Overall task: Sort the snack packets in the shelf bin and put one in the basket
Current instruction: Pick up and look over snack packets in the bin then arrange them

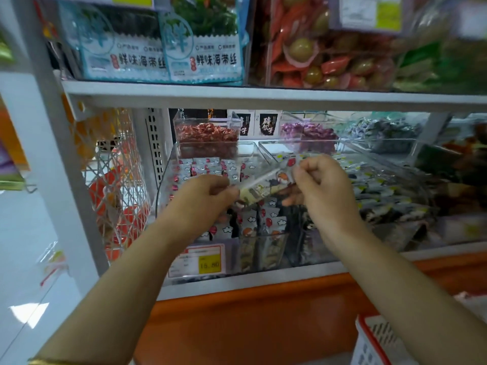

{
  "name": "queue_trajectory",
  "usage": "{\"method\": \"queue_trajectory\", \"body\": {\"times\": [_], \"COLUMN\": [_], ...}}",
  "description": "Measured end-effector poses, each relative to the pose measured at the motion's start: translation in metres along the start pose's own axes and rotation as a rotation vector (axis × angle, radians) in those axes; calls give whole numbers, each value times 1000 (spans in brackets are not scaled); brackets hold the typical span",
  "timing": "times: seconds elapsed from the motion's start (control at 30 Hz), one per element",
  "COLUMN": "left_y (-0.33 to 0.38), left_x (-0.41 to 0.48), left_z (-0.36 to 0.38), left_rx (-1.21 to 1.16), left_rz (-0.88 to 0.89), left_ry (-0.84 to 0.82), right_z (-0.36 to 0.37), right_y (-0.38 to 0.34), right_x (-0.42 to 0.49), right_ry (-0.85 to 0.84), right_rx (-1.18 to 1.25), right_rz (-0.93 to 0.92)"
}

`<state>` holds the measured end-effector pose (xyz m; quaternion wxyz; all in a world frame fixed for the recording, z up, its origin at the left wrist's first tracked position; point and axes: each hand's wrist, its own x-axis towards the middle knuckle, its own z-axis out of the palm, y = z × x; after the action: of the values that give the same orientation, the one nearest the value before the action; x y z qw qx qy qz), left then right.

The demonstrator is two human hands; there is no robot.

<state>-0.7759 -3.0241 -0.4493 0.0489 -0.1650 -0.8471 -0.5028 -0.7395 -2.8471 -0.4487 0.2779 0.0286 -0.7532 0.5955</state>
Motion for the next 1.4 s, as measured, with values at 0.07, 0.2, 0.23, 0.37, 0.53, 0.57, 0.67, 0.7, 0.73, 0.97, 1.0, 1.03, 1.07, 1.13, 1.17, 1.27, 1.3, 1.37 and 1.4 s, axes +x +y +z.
{"method": "queue_trajectory", "body": {"times": [0.07,0.2,0.23,0.37,0.53,0.57,0.67,0.7,0.73,0.97,1.0,1.03,1.07,1.13,1.17,1.27,1.3,1.37,1.4], "left_y": [0,-1,0,-1,1,3,3,3,4,6,5,4,4,3,4,6,6,9,10], "left_x": [-7,-13,-13,-11,-9,-9,-8,-7,-7,-7,-8,-8,-8,-9,-10,-11,-12,-14,-14], "left_z": [0,0,1,3,1,1,1,1,1,6,7,8,8,8,7,7,7,7,7], "left_rx": [-118,-210,-230,-335,-735,-788,-871,-895,-914,-677,-614,-570,-539,-480,-444,-355,-344,-307,-280], "left_rz": [-49,-100,-106,-129,-239,-251,-252,-252,-253,-211,-195,-185,-172,-146,-130,-83,-67,-23,-3], "left_ry": [-27,-8,9,53,-12,-16,15,37,55,-18,-34,-39,-36,-25,-21,-2,2,9,12], "right_z": [-3,-8,-8,-8,-10,-10,-9,-8,-8,-6,-6,-6,-6,-6,-7,-8,-9,-10,-10], "right_y": [1,3,3,7,12,13,16,17,18,16,15,14,13,14,14,14,14,14,14], "right_x": [-9,-16,-17,-15,-10,-10,-9,-9,-9,-12,-13,-14,-15,-16,-17,-17,-17,-17,-17], "right_ry": [-14,-32,-39,-25,29,33,41,44,46,30,21,4,-14,-22,-17,-34,-53,-86,-87], "right_rx": [111,394,444,580,715,726,751,755,751,319,329,351,362,282,231,213,211,174,159], "right_rz": [85,274,309,409,462,470,487,482,467,132,135,146,148,111,89,71,68,57,50]}}
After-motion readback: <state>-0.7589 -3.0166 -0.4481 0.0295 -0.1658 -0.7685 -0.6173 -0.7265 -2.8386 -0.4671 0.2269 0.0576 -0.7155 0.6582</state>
